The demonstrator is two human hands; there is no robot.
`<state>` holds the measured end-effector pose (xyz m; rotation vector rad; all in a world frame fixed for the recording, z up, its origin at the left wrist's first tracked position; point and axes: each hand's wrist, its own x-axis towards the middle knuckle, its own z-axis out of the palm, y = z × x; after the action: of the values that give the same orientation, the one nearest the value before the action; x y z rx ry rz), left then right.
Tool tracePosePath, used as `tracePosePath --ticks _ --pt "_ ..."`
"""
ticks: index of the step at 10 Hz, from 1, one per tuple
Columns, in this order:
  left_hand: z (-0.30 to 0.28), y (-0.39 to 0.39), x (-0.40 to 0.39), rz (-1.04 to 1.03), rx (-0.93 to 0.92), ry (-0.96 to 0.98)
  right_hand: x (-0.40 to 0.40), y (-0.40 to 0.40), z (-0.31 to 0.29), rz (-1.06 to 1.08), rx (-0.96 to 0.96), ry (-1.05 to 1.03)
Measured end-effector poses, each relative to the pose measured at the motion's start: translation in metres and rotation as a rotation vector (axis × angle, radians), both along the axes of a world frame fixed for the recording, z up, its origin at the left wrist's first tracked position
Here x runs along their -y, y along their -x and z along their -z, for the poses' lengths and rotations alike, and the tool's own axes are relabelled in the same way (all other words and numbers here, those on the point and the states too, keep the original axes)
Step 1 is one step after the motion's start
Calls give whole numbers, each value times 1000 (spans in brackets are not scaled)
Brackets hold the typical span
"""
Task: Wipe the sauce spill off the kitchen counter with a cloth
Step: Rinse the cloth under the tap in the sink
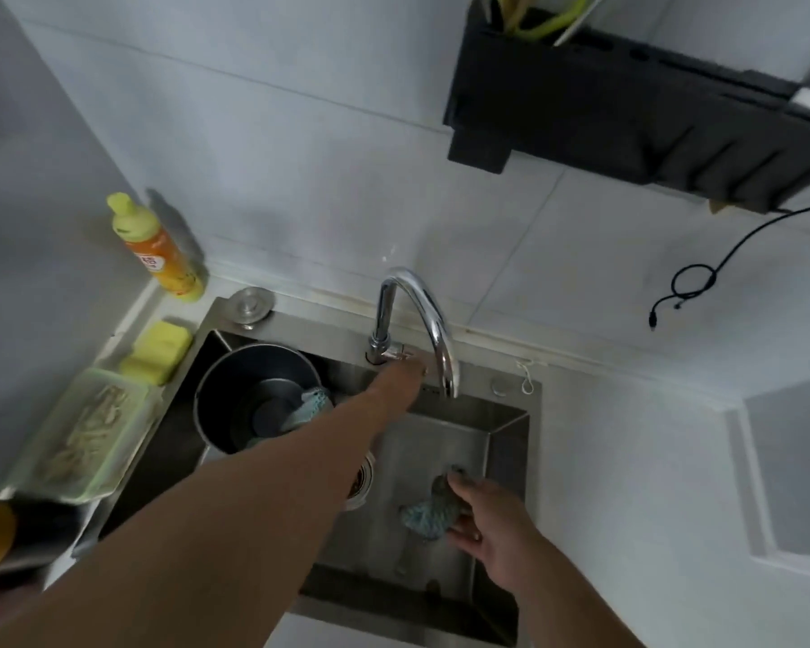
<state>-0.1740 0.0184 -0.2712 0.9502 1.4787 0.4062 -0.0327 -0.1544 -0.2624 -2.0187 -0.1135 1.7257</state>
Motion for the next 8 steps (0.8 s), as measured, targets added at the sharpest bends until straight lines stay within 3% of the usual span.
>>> tracePosePath --ticks 1,2,3,4,6,8 --pt "17 12 11 765 -472 -437 -23 22 -13 34 59 -21" --pt "12 28 6 685 -428 -367 -46 32 -24 0 139 -45" --pt "5 39 26 340 -246 -140 -62 35 -32 -12 153 -40" --pt "-7 46 52 -34 122 258 -67 42 -31 75 43 -63" --pt "-9 39 94 -148 376 487 -65 42 -20 204 34 -170" --pt "-11 18 95 -309 653 589 -53 20 -28 285 -151 -158"
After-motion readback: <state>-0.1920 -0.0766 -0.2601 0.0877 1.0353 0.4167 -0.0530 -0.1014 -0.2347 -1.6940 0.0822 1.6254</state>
